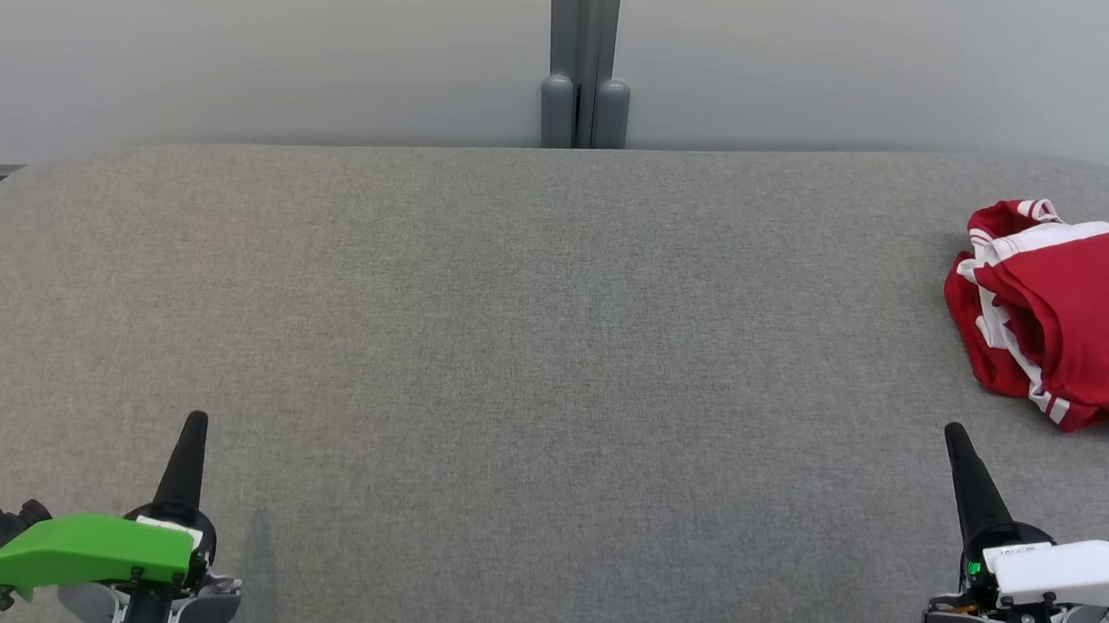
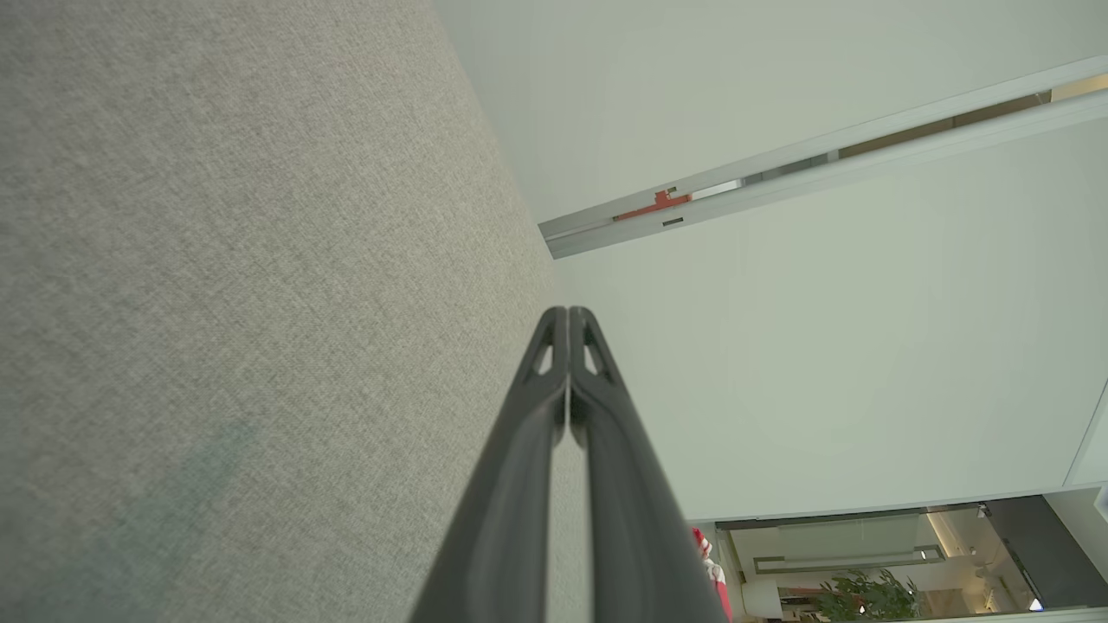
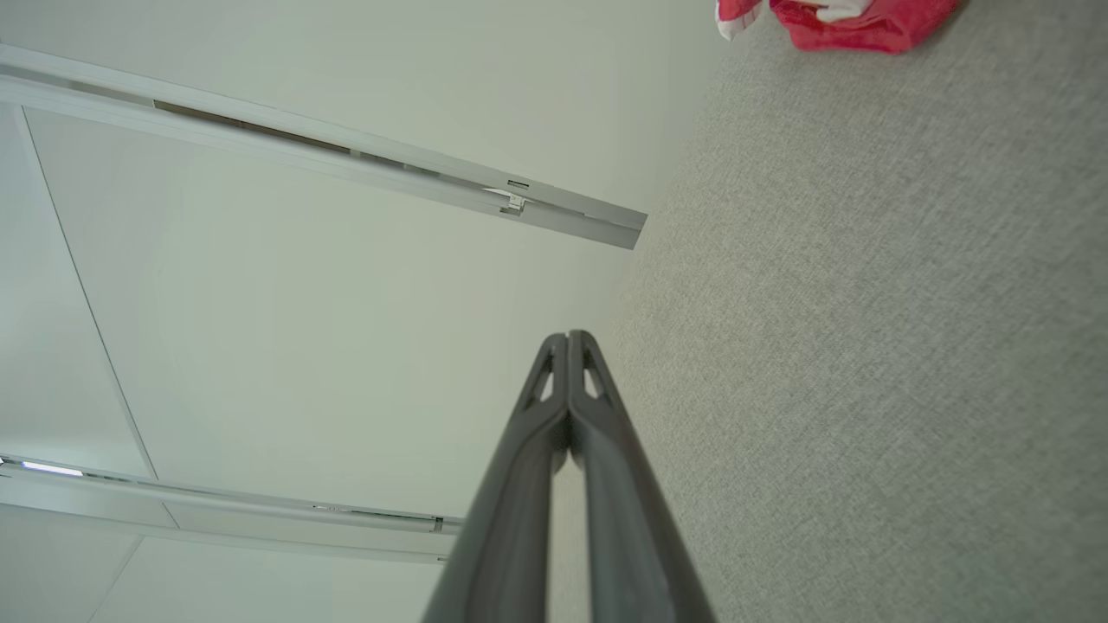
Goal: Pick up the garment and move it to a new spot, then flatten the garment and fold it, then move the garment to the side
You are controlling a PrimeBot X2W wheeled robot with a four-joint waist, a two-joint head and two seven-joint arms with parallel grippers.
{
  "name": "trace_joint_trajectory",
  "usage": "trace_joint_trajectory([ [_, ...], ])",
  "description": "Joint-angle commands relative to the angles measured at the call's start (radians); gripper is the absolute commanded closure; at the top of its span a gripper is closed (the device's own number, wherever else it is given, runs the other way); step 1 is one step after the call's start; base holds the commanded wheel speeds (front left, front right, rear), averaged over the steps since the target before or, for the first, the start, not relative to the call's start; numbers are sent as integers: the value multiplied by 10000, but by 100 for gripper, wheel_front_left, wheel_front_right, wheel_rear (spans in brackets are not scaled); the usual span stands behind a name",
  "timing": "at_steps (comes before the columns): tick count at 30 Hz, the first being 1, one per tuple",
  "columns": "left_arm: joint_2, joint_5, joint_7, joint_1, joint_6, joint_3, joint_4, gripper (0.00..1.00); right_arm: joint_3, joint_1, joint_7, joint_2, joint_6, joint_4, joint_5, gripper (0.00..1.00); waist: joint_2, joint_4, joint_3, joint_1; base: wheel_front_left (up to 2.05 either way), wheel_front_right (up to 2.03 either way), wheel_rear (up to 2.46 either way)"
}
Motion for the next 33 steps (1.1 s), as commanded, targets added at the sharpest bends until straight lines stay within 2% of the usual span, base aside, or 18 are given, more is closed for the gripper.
trace_joint_trajectory([
  [1,9,-259,67,-234,-124,90,-63,100,-30,-234,48,-6,5,15,225,100,-1,-3,-1,0,0,0,0],
  [33,-213,-2439,721,-433,-624,770,-28,100,-182,-726,310,183,4,787,2457,100,-1,-76,-22,0,0,0,0],
])
